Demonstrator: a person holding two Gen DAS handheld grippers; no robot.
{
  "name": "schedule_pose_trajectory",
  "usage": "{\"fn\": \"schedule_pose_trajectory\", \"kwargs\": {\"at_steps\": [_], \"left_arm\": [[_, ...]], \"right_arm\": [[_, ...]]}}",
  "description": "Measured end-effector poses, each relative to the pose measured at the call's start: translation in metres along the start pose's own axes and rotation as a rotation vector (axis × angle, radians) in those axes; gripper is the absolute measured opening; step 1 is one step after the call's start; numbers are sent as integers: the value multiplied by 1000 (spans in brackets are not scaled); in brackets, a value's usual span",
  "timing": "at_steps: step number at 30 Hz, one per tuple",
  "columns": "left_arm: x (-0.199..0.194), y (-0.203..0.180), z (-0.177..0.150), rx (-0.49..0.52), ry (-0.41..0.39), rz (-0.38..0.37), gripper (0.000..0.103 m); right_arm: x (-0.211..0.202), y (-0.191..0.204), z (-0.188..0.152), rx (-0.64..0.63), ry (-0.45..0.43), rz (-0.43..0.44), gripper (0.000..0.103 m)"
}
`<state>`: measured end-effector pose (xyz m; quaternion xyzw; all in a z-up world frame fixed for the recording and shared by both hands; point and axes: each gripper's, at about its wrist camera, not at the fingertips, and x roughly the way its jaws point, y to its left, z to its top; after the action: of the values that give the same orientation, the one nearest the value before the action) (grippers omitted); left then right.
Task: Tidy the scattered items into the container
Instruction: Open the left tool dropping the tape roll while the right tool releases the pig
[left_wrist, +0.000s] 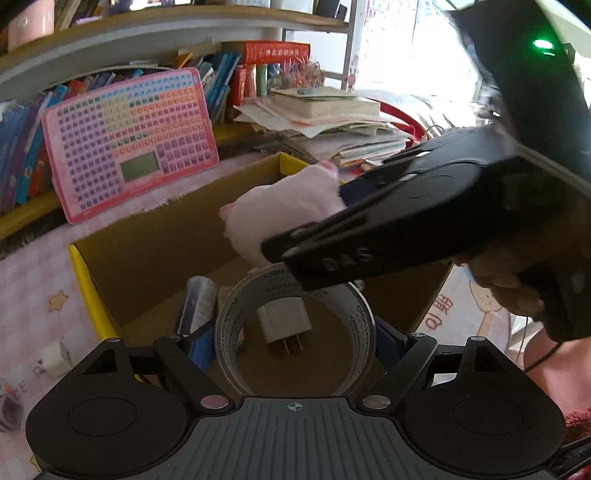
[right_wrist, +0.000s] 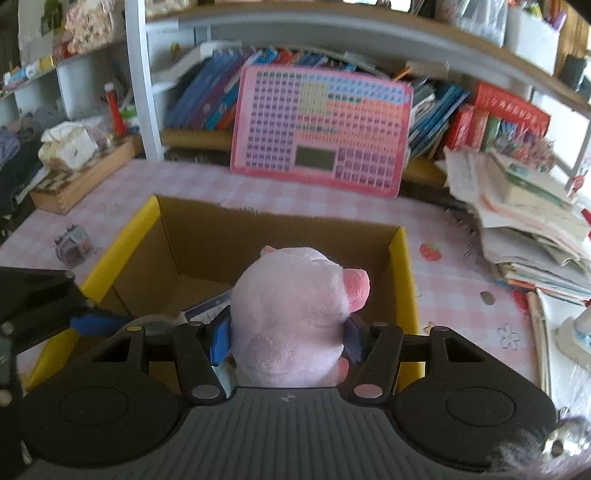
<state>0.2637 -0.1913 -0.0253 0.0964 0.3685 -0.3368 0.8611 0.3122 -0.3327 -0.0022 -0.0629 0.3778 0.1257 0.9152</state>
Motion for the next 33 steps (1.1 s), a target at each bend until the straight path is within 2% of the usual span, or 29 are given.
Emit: {"fn": "schedule_pose_trajectory", "kwargs": {"at_steps": [6, 11, 14, 16, 19, 33], "left_arm": [[3, 5, -2, -15, 14, 1, 85], [4, 8, -2, -25, 24, 17, 86], [2, 8, -2, -25, 25, 30, 86], [1, 8, -2, -26, 23, 38, 87], [-4, 8, -2, -30, 5, 43, 87], [-48, -5, -5, -46, -95, 101, 91]], "right_arm": [[21, -4, 7, 31, 45, 38, 57], [29, -5, 8, 55, 56, 40, 61], [27, -3, 8, 61, 36, 28, 66], [22, -4, 9, 69, 13, 35, 75], [12, -4, 11, 79, -20, 38, 78], [-39, 1, -2, 98, -116, -7, 80]]}}
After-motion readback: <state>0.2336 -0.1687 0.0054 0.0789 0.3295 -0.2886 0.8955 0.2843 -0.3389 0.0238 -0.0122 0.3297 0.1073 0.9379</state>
